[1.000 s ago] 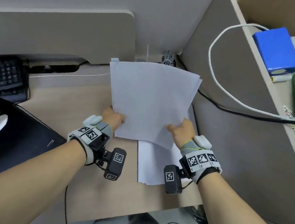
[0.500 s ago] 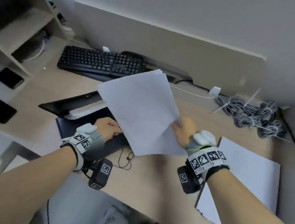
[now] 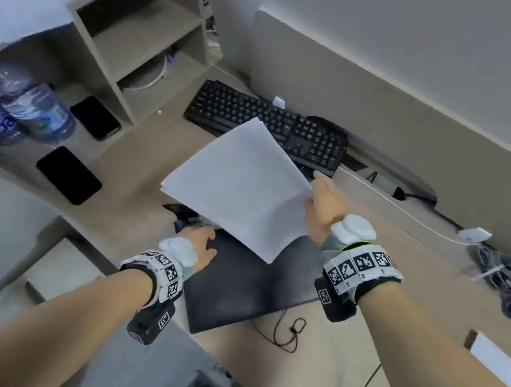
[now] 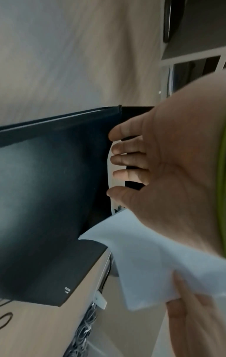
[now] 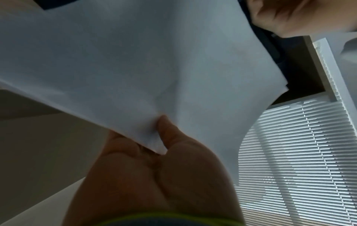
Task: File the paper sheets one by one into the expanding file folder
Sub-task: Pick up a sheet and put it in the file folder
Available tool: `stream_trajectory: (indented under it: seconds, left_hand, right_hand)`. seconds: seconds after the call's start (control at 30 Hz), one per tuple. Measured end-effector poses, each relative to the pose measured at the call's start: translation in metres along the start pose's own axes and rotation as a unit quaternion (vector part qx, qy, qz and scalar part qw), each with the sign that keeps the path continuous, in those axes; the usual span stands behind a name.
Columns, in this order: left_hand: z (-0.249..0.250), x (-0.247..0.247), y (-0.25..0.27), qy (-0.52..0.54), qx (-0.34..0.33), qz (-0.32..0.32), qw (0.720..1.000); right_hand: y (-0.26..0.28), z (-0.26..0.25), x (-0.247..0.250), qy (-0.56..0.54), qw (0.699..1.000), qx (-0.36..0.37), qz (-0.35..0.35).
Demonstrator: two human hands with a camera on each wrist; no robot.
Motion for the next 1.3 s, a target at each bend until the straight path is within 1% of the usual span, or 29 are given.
stream_trajectory:
  seconds: [0.07, 0.13, 0.23, 0.3, 0.37, 0.47, 0.53, 0.6, 0.67, 0.77, 0.87, 0.93, 1.0, 1.07, 1.23, 1.3]
  left_hand:
    - [-0.005, -0.001, -0.01, -0.012, -0.009, -0.024, 1.0]
    - [-0.007, -0.003, -0.017, -0.03, -0.015, -0.041, 0.999]
    - [-0.006, -0.008, -0.025, -0.07, -0.026, -0.045, 0.996]
    - [-0.009, -0.009, -0.028, -0.087, -0.025, -0.05, 0.995]
    - [-0.01, -0.01, -0.029, -0.106, -0.025, -0.043, 0.993]
    - [-0.007, -0.003, -0.026, -0.139, -0.02, -0.008, 0.99]
    - [0.0, 0.004, -0.023, -0.142, -0.025, 0.005, 0.99]
    - [0.01, 0.011, -0.015, -0.136, -0.033, 0.005, 0.99]
    - [0.016, 0.015, -0.01, -0.137, -0.036, -0.016, 0.99]
    - [0.039, 0.026, 0.005, -0.173, -0.039, -0.04, 0.983]
    - [0.068, 0.04, 0.015, -0.191, -0.056, -0.038, 0.979]
    - [0.086, 0.055, 0.026, -0.187, -0.061, -0.019, 0.98]
    - [0.106, 0.068, 0.036, -0.2, -0.072, 0.0, 0.977]
    - [0.117, 0.073, 0.043, -0.222, -0.075, -0.015, 0.972]
    - [0.131, 0.074, 0.048, -0.249, -0.077, -0.01, 0.965]
    - [0.135, 0.072, 0.047, -0.253, -0.074, -0.01, 0.965]
  right_hand:
    - [-0.015, -0.012, -0.001, 0.003, 1.0, 0.012, 0.007]
    - [-0.033, -0.024, -0.002, 0.028, 0.999, 0.026, 0.003]
    - [-0.049, -0.022, -0.013, 0.049, 0.997, -0.018, -0.059]
    - [-0.056, -0.025, -0.016, 0.054, 0.995, -0.037, -0.074]
    - [-0.059, -0.026, -0.016, 0.054, 0.995, -0.039, -0.068]
    - [-0.06, -0.028, -0.012, 0.055, 0.995, -0.042, -0.071]
    - [-0.058, -0.028, -0.005, 0.048, 0.995, -0.046, -0.069]
    - [-0.05, -0.029, 0.009, 0.031, 0.997, -0.041, -0.052]
    - [-0.043, -0.031, 0.024, 0.024, 0.998, -0.04, -0.035]
    - [-0.023, -0.034, 0.056, 0.005, 0.999, -0.033, -0.017]
    - [-0.005, -0.034, 0.089, -0.003, 1.0, -0.025, 0.005]
    - [0.009, -0.03, 0.108, -0.007, 0.999, -0.026, 0.021]
    - [0.025, -0.021, 0.13, -0.026, 0.998, -0.02, 0.056]
    - [0.039, -0.013, 0.145, -0.045, 0.995, -0.013, 0.083]
    - [0.067, 0.009, 0.167, -0.066, 0.991, -0.005, 0.116]
    - [0.075, 0.015, 0.168, -0.065, 0.991, 0.0, 0.115]
Point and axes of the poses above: each hand's wrist, its own y-axis away from the middle knuckle, its own x-axis out of the back of the hand, z = x × y, the point moved 7 cm from there along -y, towards the middle knuckle, and after that the axes turned 11 degrees about -z, right-handed, at the moved point
